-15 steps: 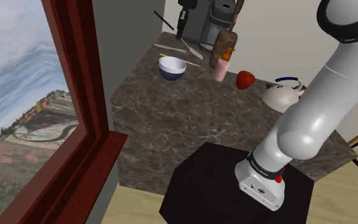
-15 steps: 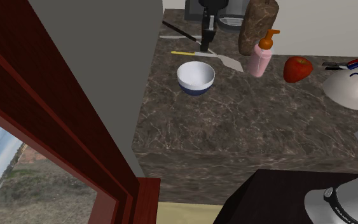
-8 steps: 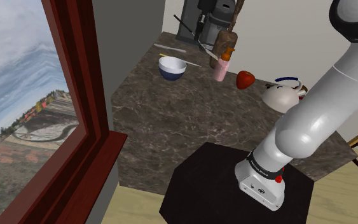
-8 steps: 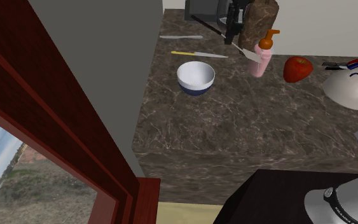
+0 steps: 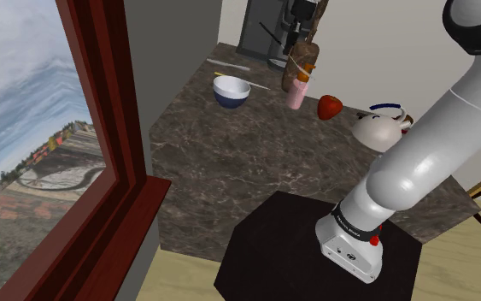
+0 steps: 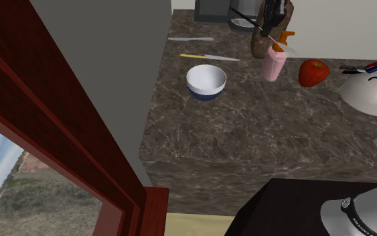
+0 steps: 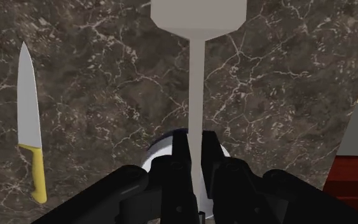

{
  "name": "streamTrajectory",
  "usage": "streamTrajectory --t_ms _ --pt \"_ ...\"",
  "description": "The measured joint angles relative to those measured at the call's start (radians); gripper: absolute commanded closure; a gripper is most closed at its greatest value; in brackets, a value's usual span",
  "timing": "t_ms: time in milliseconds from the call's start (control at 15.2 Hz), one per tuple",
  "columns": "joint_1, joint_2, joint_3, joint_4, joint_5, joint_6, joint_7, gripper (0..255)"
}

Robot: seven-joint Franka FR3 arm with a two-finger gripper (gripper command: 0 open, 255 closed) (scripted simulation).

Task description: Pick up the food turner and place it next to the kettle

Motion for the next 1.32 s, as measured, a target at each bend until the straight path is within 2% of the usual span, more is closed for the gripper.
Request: streamTrajectory --t_ms 462,924,1188,1320 --pt "-0.084 0.041 -0.093 0.041 0.017 -0.012 -0.179 255" --pt "-0.178 0.132 -0.178 0.146 0.062 -0.047 -0.36 255" --pt "-0.242 0.21 -0.218 0.236 0.104 -0.078 -0.46 255" --pt "-0.289 0.268 -0.239 0.307 0.136 -0.105 -0.521 255"
